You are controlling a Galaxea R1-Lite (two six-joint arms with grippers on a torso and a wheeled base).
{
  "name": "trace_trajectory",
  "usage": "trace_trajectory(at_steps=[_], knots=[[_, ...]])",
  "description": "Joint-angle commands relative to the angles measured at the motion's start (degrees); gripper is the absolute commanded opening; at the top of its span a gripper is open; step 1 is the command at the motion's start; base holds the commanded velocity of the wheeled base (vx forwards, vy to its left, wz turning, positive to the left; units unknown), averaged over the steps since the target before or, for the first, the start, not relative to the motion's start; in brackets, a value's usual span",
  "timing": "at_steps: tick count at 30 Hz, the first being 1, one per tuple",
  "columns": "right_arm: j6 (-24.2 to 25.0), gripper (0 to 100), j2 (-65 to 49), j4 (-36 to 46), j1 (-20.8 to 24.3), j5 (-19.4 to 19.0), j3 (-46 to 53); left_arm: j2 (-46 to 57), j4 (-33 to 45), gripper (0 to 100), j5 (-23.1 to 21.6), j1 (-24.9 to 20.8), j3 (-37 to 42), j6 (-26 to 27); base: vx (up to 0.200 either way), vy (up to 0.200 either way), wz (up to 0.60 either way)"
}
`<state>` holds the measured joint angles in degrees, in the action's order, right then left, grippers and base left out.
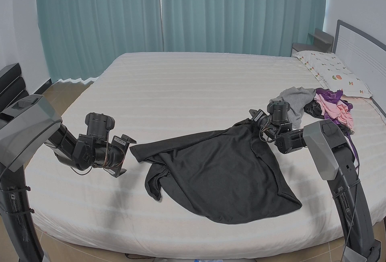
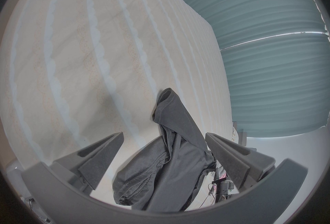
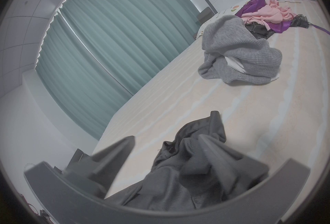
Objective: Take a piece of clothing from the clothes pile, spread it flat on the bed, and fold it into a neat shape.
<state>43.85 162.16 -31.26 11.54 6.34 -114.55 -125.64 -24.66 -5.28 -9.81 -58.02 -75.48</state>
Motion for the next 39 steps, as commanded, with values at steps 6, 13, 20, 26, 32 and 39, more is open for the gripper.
trace_trajectory(at_steps=[6,13,20,26,32,39], knots=[[-1.0,100,-9.1,-0.4,-1.4,-1.8,12.9,-0.1,0.0,100,-0.1,0.0,0.0,0.0,0.000,0.000,0.00],[-7.7,100,-16.3,1.3,-1.8,-5.3,25.2,-0.1,0.0,100,-0.3,0.0,0.0,0.0,0.000,0.000,0.00],[-13.1,100,-16.3,1.5,0.1,-4.8,28.0,0.0,-0.1,100,-0.5,-0.1,0.8,0.1,0.000,0.000,0.00],[-12.9,100,-17.1,1.5,2.5,-4.6,31.0,0.1,-0.1,100,-0.7,-0.1,0.9,0.2,0.000,0.000,0.00],[-12.2,100,-19.1,1.4,3.7,-4.8,35.8,0.0,-0.1,100,-0.7,-0.1,0.9,0.2,0.000,0.000,0.00],[-0.2,100,-23.6,1.5,5.9,-5.5,42.0,0.0,-0.1,100,-0.7,-0.2,0.9,0.3,0.000,0.000,0.00]])
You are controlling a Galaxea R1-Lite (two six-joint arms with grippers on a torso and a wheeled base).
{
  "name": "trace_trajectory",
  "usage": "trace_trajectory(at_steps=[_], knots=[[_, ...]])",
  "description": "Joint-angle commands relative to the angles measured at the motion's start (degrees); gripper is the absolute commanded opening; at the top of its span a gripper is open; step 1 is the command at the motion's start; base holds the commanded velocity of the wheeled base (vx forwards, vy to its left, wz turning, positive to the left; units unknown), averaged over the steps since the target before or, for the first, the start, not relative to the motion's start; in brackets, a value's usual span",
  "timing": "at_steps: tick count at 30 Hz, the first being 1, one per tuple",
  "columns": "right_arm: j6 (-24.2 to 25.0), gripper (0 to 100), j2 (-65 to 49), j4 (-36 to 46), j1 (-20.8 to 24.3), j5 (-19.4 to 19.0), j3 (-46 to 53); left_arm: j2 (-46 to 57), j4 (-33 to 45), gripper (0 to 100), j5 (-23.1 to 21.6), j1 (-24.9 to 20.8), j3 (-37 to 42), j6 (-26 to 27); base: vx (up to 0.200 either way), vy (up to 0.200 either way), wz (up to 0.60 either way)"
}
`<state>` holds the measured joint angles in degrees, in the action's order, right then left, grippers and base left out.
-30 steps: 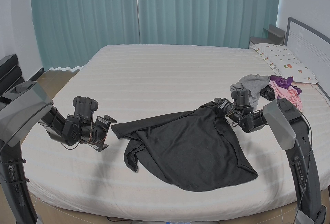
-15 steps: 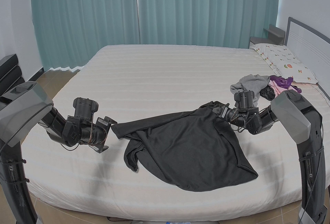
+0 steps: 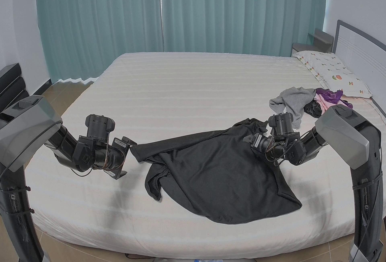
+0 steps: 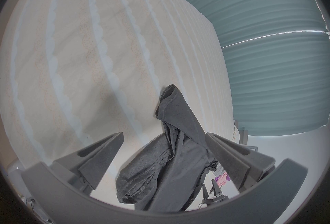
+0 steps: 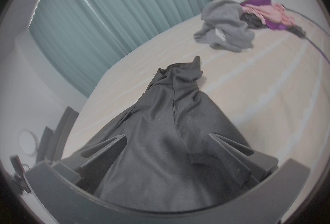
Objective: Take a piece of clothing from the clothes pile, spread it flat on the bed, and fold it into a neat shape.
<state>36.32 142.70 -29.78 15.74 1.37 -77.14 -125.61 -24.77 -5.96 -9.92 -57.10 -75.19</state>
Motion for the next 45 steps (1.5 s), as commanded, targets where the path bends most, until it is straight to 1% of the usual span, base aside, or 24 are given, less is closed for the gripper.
trace_trajectory(at_steps=[1,7,12,13,15,20,23,28,29,33,39,45], knots=[[9.6,100,-4.3,0.1,1.9,-0.5,5.0,0.0,0.0,100,0.0,-0.1,0.1,0.0,0.000,0.000,0.00],[15.5,100,-3.7,0.4,2.1,-1.1,4.9,0.0,0.0,100,0.0,-0.1,0.1,0.0,0.000,0.000,0.00],[17.9,100,-3.2,3.2,1.9,-1.6,3.8,-0.1,0.0,100,0.0,-0.1,0.1,0.1,0.000,0.000,0.00],[19.5,100,-3.0,4.7,1.8,-2.1,3.1,-0.1,0.0,100,0.0,-0.1,0.1,0.1,0.000,0.000,0.00],[21.2,100,-2.5,5.2,1.6,-2.2,2.5,-0.1,0.0,100,0.0,-0.1,0.0,0.1,0.000,0.000,0.00],[21.8,100,-0.1,5.1,1.3,-2.0,0.9,-0.1,0.0,100,0.0,-0.1,0.0,0.2,0.000,0.000,0.00],[22.0,100,2.6,5.2,1.0,-1.3,-2.0,-0.1,0.0,100,0.0,-0.1,0.1,0.1,0.000,0.000,0.00],[22.0,100,5.8,4.7,0.8,2.0,-6.0,-0.1,0.0,100,0.0,-0.1,0.0,0.1,0.000,0.000,0.00],[22.0,0,6.4,4.6,0.5,2.7,-6.7,-0.1,0.0,100,0.0,-0.1,0.0,0.1,0.000,0.000,0.00],[22.0,0,6.2,4.6,0.2,3.5,-7.3,-0.1,0.0,100,0.0,-0.1,0.0,0.1,0.000,0.000,0.00],[22.1,0,3.5,4.8,-0.9,3.4,-6.6,-0.1,0.0,100,0.0,-0.1,0.0,0.0,0.000,0.000,0.00],[22.1,0,2.1,5.1,-3.7,3.4,-6.3,-0.1,0.0,100,0.0,-0.1,0.0,0.1,0.000,0.000,0.00]])
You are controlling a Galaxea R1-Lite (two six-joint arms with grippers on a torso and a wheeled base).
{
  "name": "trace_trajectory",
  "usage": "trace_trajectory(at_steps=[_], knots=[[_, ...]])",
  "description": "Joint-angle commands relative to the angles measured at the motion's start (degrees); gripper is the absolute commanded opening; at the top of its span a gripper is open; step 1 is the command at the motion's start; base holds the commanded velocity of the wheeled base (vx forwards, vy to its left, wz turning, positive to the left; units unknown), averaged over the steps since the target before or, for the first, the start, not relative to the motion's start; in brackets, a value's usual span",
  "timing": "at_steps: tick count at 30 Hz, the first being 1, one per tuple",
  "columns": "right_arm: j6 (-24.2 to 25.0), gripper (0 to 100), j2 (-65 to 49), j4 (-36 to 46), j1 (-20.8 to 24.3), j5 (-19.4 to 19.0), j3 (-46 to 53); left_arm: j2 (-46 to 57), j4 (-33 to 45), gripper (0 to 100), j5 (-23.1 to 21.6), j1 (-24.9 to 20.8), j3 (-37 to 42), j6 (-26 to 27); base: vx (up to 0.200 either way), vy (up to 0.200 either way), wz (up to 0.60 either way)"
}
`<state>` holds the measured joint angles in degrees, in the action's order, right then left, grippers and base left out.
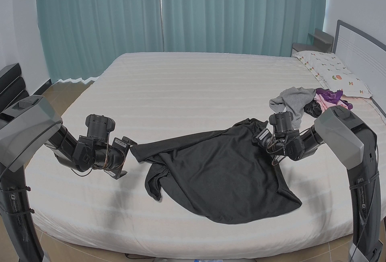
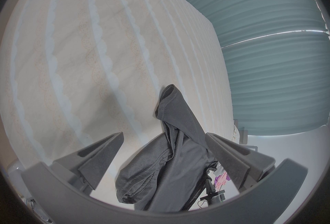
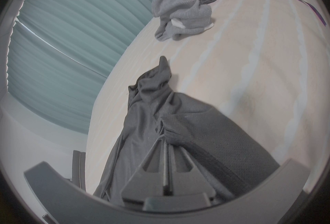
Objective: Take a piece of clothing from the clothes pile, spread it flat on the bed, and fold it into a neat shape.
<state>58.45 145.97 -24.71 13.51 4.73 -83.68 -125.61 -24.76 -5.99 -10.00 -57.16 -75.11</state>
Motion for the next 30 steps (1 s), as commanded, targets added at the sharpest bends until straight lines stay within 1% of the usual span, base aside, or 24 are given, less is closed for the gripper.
trace_trajectory(at_steps=[1,6,7,8,10,12,16,25,26,30], knots=[[0.0,0,-1.1,0.0,-1.5,0.0,0.3,-0.1,0.0,100,0.0,0.0,0.0,0.0,0.000,0.000,0.00],[-0.1,0,-1.4,-0.2,-5.5,-0.1,0.3,-0.1,0.0,100,0.0,0.0,0.0,0.0,0.000,0.000,0.00],[-0.1,0,-1.4,-0.2,-5.6,-0.1,0.4,-0.1,0.0,100,0.0,0.0,0.0,0.0,0.000,0.000,0.00],[-0.1,0,-1.3,-0.4,-6.9,-0.2,0.4,-0.1,0.0,100,0.0,0.0,0.0,0.0,0.000,0.000,0.00],[-0.1,0,-1.1,-0.5,-7.3,-0.2,0.4,-0.1,0.0,100,0.0,0.0,0.0,0.0,0.000,0.000,0.00],[0.0,0,-0.9,-0.6,-9.2,-0.7,0.3,-0.1,0.0,100,0.0,0.0,0.1,0.0,0.000,0.000,0.00],[-0.1,0,-0.2,-0.6,-10.6,-0.8,0.4,-0.1,0.0,100,0.0,0.0,0.0,0.0,0.000,0.000,0.00],[-0.5,0,1.5,-1.9,-12.3,-0.8,0.0,-0.1,0.0,100,0.0,0.0,0.1,-0.1,0.000,0.000,0.00],[-0.5,100,1.3,-1.9,-12.5,-0.9,0.3,-0.1,0.0,100,0.1,0.0,0.1,0.0,0.000,0.000,0.00],[-0.5,100,0.3,-2.0,-13.0,-1.7,0.8,-0.1,0.0,100,0.0,0.0,0.1,0.0,0.000,0.000,0.00]])
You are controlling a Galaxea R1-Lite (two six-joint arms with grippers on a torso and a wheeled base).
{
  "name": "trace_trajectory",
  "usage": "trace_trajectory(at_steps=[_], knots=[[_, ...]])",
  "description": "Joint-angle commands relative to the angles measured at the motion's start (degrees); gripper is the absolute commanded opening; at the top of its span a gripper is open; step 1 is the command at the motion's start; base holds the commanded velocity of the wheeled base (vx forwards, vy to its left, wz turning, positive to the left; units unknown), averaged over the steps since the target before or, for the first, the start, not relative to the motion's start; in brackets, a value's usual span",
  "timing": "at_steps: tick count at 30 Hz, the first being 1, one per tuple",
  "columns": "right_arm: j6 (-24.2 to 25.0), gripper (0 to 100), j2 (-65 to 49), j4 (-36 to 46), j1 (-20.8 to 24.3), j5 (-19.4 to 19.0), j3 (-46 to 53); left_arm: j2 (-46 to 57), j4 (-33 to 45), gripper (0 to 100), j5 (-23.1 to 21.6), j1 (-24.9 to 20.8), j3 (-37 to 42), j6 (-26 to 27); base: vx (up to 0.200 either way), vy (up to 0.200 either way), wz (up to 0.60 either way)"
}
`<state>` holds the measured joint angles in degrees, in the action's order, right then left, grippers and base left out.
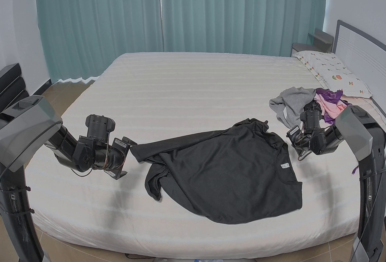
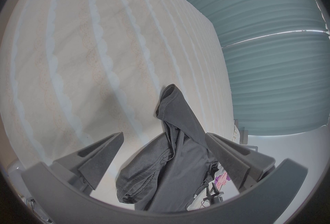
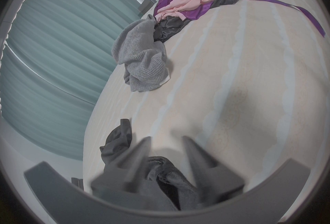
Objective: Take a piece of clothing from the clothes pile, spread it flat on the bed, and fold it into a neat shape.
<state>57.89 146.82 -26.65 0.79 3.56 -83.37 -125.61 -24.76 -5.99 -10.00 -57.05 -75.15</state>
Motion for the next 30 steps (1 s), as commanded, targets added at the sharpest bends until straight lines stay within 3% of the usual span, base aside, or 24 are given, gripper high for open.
trace_trajectory(at_steps=[1,7,10,14,15,18,22,26,30], knots=[[-0.1,100,-1.2,-0.2,-0.3,-0.8,0.8,-0.1,0.0,100,0.0,0.0,0.0,0.0,0.000,0.000,0.00],[-3.1,100,-4.1,-0.3,0.4,-6.3,3.1,-0.1,0.0,100,0.1,0.0,-0.1,0.0,0.000,0.000,0.00],[-7.3,100,-4.4,-0.3,0.9,-7.3,2.7,-0.1,0.0,100,0.1,0.0,0.0,0.0,0.000,0.000,0.00],[-17.9,100,-3.6,-0.2,2.1,-9.3,1.5,-0.1,0.0,100,0.0,0.0,0.0,0.0,0.000,0.000,0.00],[-17.9,100,-3.6,-0.2,2.1,-9.3,1.5,-0.1,0.0,100,0.0,0.0,0.0,0.0,0.000,0.000,0.00],[-26.3,100,-2.4,-0.5,3.0,-9.6,1.5,-0.1,0.0,100,0.1,-0.1,0.0,0.1,0.000,0.000,0.00],[-32.7,100,-0.6,-4.8,4.0,-9.5,1.4,-0.1,0.0,100,0.1,-0.1,0.0,0.2,0.000,0.000,0.00],[-35.8,100,1.8,-6.2,4.7,-8.5,-0.6,-0.1,0.0,100,0.0,-0.1,0.0,0.2,0.000,0.000,0.00],[-36.0,100,3.2,-6.3,5.0,-7.0,-2.1,-0.1,0.0,100,0.1,-0.1,0.0,0.3,0.000,0.000,0.00]])
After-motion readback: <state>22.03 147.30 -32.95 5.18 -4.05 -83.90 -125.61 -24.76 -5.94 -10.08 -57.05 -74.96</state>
